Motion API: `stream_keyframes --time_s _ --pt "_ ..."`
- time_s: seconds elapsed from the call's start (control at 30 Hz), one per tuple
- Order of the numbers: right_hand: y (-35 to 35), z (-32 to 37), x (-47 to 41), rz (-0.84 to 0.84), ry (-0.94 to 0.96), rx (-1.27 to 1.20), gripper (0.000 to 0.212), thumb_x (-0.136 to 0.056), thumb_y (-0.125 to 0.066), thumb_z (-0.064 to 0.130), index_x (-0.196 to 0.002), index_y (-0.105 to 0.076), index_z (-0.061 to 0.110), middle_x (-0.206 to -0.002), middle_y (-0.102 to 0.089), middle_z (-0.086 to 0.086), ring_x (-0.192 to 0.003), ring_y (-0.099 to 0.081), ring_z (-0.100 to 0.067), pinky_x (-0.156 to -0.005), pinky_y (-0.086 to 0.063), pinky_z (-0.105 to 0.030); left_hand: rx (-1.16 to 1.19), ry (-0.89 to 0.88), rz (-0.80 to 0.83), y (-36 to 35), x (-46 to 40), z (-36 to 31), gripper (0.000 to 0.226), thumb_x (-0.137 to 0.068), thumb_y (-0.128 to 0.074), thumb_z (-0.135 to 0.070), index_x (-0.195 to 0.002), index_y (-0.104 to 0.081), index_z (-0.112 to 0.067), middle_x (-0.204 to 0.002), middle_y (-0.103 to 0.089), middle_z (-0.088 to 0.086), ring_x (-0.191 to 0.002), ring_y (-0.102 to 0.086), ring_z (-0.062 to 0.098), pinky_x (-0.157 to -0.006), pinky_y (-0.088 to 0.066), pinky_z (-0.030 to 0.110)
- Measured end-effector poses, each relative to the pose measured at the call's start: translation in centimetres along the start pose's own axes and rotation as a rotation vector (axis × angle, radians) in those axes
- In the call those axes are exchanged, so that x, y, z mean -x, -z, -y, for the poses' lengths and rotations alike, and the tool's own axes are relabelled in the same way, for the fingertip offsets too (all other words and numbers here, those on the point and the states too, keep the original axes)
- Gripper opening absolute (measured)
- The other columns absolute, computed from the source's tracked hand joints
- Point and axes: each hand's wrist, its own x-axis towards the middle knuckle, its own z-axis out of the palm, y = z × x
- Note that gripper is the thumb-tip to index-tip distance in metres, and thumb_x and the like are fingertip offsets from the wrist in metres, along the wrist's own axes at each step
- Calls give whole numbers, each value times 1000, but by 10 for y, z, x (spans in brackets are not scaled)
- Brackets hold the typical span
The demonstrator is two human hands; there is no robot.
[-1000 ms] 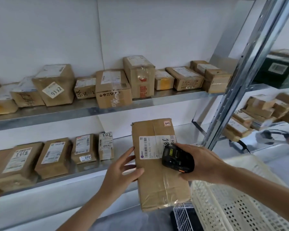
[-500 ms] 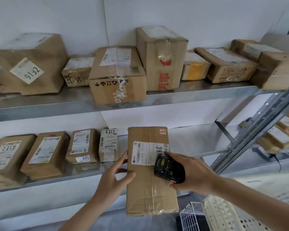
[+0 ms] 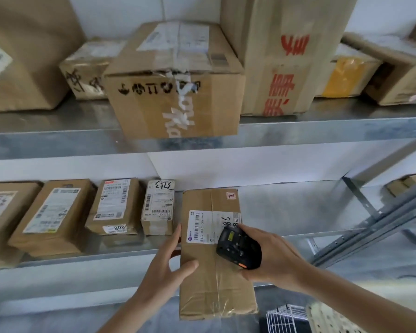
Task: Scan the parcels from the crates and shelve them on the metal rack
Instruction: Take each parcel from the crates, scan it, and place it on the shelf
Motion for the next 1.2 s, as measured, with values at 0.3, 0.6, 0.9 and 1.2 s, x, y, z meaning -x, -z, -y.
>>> stream_keyframes --time_s 0.3,0.6,0.9,1.2 --pt "-15 -12 -42 -28 37 -19 89 -62 -83 50 -144 -49 41 -114 -69 22 -100 -63 -2 -84 -50 -19 -46 -9 -41 2 -26 16 75 -92 -73 -35 -139 -22 -65 -134 -52 -31 -111 -54 -17 -83 -53 16" --pt "-14 -16 -62 -42 23 -32 91 -55 -76 65 -139 -48 44 -112 -68 24 -101 -64 -5 -91 -55 -37 -52 -93 -146 3 -34 5 63 -87 -78 -29 -134 -42 -52 -113 -60 -47 -110 -55 -22 -88 -50 10" --pt "-13 -15 -63 -43 41 -10 96 -57 -76 67 -144 -45 42 -123 -63 25 -106 -61 -5 -95 -54 -37 -34 -39 -95 1 -17 14 88 -79 -86 -20 -141 -36 -56 -119 -58 -46 -115 -54 -19 -82 -57 18" --pt "-11 -28 -39 -53 56 6 97 -61 -82 64 -147 -44 40 -134 -51 30 -113 -56 3 -97 -51 -26 -65 -60 -121 -7 -25 15 85 -82 -84 -31 -144 -33 -57 -121 -57 -45 -117 -54 -16 -86 -51 10"
